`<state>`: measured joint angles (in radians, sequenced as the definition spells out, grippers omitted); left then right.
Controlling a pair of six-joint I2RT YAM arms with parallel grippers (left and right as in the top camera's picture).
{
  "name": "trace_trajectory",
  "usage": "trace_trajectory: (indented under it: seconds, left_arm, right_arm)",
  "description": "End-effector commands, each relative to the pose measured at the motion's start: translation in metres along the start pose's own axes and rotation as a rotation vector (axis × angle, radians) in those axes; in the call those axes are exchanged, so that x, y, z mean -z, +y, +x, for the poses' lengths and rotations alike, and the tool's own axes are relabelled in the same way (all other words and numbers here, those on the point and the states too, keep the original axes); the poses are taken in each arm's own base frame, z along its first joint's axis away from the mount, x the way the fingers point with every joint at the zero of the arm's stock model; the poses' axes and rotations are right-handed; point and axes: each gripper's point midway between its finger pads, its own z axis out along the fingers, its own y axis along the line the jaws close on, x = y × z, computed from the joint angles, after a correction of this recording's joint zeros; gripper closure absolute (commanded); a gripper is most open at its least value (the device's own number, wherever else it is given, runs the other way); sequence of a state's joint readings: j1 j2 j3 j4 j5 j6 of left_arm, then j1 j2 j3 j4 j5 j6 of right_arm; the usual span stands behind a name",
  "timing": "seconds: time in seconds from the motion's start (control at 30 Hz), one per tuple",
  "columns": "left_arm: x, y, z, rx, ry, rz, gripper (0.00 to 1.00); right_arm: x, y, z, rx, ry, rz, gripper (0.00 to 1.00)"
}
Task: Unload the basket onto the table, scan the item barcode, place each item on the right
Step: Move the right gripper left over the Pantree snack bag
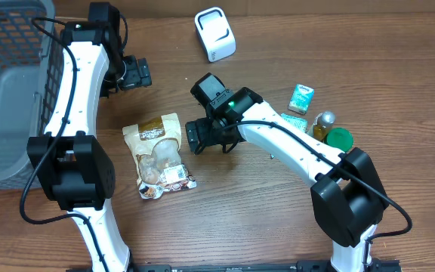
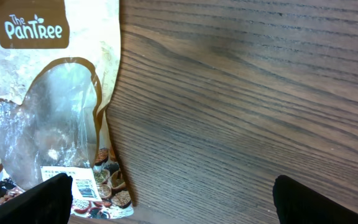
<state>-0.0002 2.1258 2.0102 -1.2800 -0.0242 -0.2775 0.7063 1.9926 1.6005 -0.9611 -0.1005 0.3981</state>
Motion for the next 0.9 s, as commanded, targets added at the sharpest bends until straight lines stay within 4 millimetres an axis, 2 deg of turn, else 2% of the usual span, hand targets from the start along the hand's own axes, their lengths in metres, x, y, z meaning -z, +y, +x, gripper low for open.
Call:
trace_trajectory:
  seconds: [0.0,0.3,0.53,0.87]
  left_arm:
    - [0.012,0.0,-0.006,-0.018,-0.036,0.0,0.01]
    - [0.012,0.0,-0.006,-0.018,-0.036,0.0,0.0]
    - [0.012,0.0,-0.006,-0.018,-0.036,0.0,0.0]
    - [0.012,0.0,-0.006,-0.018,-0.036,0.0,0.0]
  right_arm:
    - [0.01,0.003,-0.009,0.005,-0.035,-0.014,0.0]
    - [0.01,0.004,-0.01,0.007,-0.04,-0.018,0.0]
    - [0.011,0.024,0.0,0.01,0.018,-0.134,0.0]
    - [0.012,0.031,0.005,0.01,0.045,-0.176,0.0]
